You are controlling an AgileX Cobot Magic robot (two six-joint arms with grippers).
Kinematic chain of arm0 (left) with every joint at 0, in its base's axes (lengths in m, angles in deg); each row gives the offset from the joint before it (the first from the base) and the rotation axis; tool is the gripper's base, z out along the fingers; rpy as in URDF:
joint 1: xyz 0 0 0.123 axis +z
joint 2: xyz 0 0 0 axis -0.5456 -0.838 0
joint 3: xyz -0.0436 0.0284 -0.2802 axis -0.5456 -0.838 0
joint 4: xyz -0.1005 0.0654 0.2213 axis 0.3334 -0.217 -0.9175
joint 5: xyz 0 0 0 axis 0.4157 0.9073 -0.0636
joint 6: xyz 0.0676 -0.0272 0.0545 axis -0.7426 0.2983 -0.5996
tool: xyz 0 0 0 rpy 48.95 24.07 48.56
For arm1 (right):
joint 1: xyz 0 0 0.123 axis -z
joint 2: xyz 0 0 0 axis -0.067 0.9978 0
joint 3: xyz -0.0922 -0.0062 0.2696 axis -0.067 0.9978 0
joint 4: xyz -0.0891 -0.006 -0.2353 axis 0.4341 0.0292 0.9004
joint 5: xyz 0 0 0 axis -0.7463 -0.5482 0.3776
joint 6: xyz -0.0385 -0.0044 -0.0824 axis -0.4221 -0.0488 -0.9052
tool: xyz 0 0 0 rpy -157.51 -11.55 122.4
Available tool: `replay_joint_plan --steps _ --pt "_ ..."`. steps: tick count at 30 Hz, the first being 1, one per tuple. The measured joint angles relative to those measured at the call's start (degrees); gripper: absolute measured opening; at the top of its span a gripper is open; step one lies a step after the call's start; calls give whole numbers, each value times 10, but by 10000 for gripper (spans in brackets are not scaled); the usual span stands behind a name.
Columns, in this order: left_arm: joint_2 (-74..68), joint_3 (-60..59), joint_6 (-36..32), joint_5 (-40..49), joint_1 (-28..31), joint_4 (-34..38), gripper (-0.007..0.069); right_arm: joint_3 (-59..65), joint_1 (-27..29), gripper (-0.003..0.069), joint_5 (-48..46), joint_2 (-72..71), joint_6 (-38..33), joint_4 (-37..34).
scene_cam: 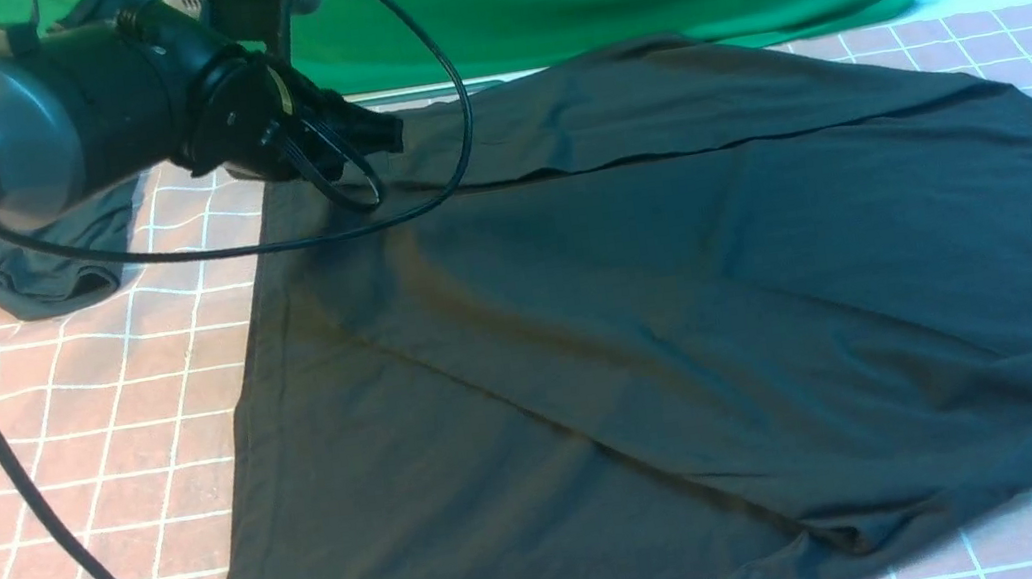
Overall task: Fold a long-sleeved shirt over a pink coffee tablecloth.
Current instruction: 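Fold the left side of the black T-shirt inward over its body, then grab the top left corner of the dark shirt with the left gripper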
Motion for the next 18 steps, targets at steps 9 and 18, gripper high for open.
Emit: replay_joint_plan --steps 9,18 --pt "13 49 -73 215 -1 214 328 0 0 122 -30 0 3 1" --pt "78 -38 -227 290 -121 511 16 0 0 47 -85 28 93 118"
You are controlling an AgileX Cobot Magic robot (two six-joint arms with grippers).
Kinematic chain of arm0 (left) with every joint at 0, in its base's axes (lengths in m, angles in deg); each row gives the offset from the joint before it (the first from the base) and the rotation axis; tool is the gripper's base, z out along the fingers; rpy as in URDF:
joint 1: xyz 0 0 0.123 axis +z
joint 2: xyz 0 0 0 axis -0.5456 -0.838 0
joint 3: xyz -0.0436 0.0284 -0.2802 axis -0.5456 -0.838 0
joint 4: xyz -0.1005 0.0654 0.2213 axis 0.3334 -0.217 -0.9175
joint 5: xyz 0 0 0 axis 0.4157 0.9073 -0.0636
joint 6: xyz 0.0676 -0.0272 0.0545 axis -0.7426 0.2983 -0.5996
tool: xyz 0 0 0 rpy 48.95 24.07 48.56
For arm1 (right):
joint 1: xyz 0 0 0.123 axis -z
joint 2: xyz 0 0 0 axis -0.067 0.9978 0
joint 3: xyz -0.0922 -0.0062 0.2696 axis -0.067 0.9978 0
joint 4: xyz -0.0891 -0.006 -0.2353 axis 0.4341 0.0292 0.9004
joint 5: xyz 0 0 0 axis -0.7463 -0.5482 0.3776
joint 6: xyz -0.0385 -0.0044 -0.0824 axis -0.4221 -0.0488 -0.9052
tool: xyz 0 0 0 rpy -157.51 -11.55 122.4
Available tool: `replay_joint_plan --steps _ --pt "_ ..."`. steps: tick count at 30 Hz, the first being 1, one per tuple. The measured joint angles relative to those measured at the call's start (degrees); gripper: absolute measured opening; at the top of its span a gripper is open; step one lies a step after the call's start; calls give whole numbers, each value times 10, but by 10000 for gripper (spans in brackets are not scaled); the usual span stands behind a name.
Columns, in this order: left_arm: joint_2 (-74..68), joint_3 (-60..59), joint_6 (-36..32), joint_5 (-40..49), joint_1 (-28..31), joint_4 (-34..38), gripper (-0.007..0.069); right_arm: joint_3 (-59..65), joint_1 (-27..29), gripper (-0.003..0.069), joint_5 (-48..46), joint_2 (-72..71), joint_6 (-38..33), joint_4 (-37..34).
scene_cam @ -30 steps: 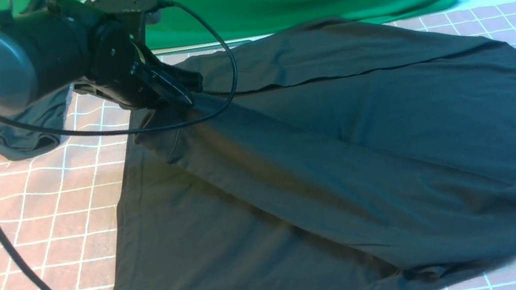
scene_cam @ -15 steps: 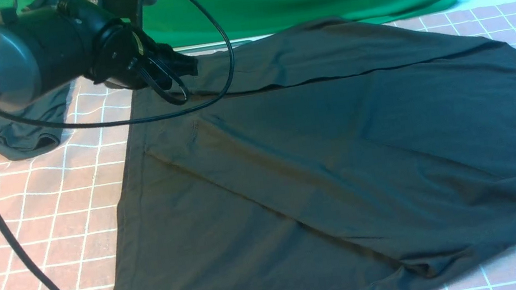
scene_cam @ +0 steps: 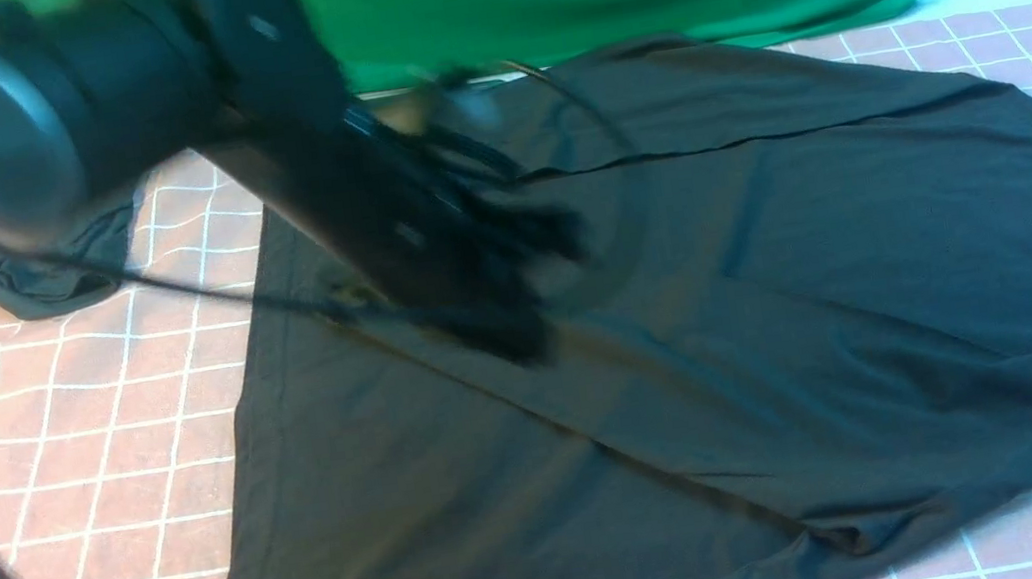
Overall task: Fold a long-sleeved shirt over a pink coffee tablecloth.
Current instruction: 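Grab the top left corner of the dark shirt with the left gripper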
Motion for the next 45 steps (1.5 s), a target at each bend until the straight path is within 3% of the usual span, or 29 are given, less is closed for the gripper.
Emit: replay_joint_plan --steps 6,10,17,18,20,26,36,40,45 --pt "3 -69 25 -95 -189 -19 17 0 0 45 -17 17 34 47" --pt "-15 -73 65 -169 -250 -72 69 0 0 45 -13 18 38 48" --pt "-67 -73 89 -270 -265 -71 307 0 0 45 -10 18 41 49" --pt "-67 -73 90 -270 -265 -70 307 0 0 45 -10 18 41 49" --pt "-86 -73 90 -291 -265 -65 397 0 0 45 -10 18 41 49" --pt "-101 -74 91 -342 -265 -47 465 0 0 45 -7 18 41 49" --pt "-140 -74 106 -371 -265 -42 456 0 0 45 7 18 42 48" --pt "-148 -74 107 -403 -265 -47 368 0 0 45 9 18 42 48" --pt "-156 -74 107 -417 -265 -65 150 0 0 50 9 18 42 47"
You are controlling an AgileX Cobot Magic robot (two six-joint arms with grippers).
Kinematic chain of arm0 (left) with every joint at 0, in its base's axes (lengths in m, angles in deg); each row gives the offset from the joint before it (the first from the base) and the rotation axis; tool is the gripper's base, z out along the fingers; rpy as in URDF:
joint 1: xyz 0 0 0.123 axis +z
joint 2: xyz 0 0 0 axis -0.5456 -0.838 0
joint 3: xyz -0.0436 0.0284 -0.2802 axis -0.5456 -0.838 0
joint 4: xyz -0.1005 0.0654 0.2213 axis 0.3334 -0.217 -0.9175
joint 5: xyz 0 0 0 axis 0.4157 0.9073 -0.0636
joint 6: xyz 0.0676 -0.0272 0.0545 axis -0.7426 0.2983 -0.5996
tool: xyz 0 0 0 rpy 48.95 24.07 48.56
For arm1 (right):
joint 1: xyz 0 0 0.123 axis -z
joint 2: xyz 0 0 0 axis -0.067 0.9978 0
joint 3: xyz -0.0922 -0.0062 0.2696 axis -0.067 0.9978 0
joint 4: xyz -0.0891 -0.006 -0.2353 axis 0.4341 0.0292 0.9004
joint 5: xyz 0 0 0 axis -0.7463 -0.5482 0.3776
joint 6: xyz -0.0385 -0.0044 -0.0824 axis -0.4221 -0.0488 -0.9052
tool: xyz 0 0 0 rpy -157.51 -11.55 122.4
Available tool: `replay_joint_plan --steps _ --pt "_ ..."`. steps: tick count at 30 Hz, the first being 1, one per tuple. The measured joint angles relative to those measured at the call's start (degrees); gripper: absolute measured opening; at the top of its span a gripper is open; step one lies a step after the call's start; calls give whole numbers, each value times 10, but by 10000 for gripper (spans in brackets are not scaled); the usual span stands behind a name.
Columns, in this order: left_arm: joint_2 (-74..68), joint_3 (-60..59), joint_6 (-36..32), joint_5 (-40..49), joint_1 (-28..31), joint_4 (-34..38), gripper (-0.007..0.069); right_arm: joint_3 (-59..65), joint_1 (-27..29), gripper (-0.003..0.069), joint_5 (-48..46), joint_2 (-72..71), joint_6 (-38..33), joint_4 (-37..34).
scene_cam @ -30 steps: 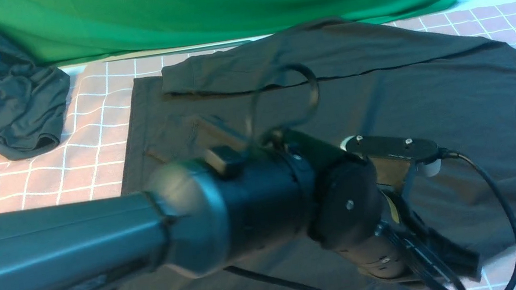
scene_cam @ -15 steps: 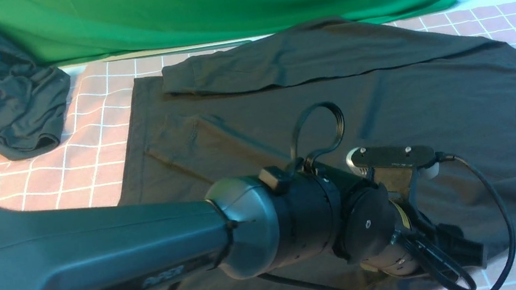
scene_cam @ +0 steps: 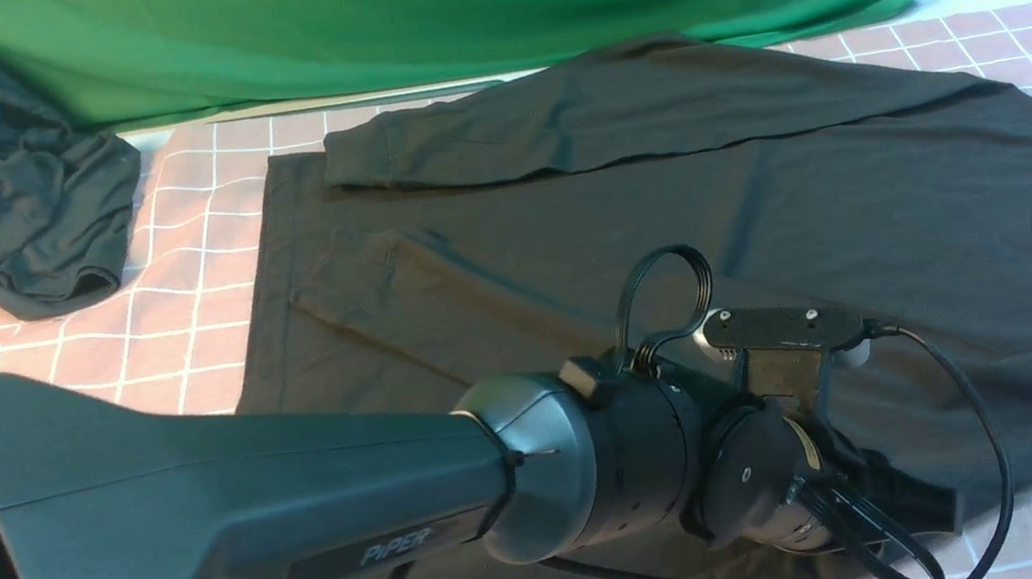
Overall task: Fold a long-sleeved shirt over a pink coffee tablecloth.
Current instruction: 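Grab the top left corner of the dark shirt with the left gripper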
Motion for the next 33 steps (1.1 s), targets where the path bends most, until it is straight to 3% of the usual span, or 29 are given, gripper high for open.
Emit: replay_joint_plan --steps 2,5,11,20,33 --pt "0 0 -5 2 0 -3 79 0 0 53 0 0 0 0" --pt "15 0 -8 28 0 -4 30 0 0 56 0 0 0 0" --pt "62 0 -11 80 0 2 30 0 0 63 0 0 0 -1" --pt "67 0 -26 146 0 77 29 0 0 81 15 0 0 -1" --pt "69 3 -58 208 0 89 62 0 0 91 26 0 45 37"
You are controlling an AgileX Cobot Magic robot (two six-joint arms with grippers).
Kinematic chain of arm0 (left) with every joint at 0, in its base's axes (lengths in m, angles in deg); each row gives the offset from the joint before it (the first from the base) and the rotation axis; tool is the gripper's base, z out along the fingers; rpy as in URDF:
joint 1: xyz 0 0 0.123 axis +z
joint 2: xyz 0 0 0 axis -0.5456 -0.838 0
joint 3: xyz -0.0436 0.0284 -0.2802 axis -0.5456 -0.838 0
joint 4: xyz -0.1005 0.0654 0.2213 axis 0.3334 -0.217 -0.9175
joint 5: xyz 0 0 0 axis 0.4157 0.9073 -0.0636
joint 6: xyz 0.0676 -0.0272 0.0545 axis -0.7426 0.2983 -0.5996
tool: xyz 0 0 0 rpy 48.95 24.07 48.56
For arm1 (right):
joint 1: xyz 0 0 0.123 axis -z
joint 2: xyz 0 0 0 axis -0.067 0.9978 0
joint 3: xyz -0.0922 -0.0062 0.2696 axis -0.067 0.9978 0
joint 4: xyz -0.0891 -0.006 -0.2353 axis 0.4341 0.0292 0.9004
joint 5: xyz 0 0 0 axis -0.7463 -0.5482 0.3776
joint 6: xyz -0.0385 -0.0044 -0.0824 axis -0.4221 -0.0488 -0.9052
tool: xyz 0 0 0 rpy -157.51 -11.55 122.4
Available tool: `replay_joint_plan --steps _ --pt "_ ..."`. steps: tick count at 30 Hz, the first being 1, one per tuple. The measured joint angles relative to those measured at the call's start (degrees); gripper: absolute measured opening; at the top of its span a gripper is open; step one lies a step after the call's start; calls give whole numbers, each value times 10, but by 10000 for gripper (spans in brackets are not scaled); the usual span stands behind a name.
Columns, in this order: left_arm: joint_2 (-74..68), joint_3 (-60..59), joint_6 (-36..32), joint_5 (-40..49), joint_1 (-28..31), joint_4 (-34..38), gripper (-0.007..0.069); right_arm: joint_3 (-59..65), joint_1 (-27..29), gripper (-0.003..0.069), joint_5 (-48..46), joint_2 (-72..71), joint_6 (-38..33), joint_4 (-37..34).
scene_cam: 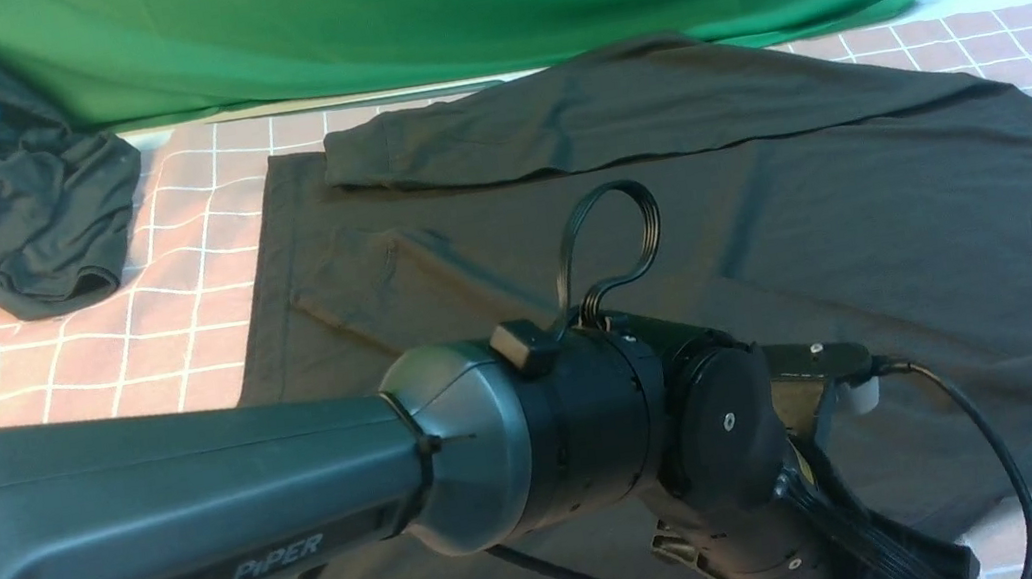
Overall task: Fold a long-sleeved shirt over a pink coffee tablecloth.
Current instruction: 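Grab the top left corner of the dark shirt with the left gripper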
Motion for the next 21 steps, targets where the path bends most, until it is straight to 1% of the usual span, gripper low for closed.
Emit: replay_joint_plan --steps 3,6,8,9,10,13,15,18,20,21 --pt "13 21 -11 12 1 -2 87 0 0 91 -10 12 2 3" --pt "29 49 -12 10 6 -6 88 0 0 90 -32 33 2 4" --pt "33 73 -7 5 14 -7 84 0 0 71 -48 51 2 4" --pt "31 85 -3 3 20 -7 76 0 0 44 -54 62 2 4" --pt "25 91 0 3 27 -7 62 0 0 38 -57 71 2 4" --pt "-6 96 -4 -4 35 -2 29 -14 0 34 -71 97 2 4" --pt "-34 96 -16 -12 36 15 26 -35 0 34 -85 121 0 4" --pt "-66 96 -50 -7 35 69 26 -78 17 34 -112 164 -10 2" --pt "-76 96 -58 3 33 83 26 -100 37 34 -121 186 -25 -6" --pt "-81 96 -63 15 29 86 26 -115 60 34 -127 205 -48 -26"
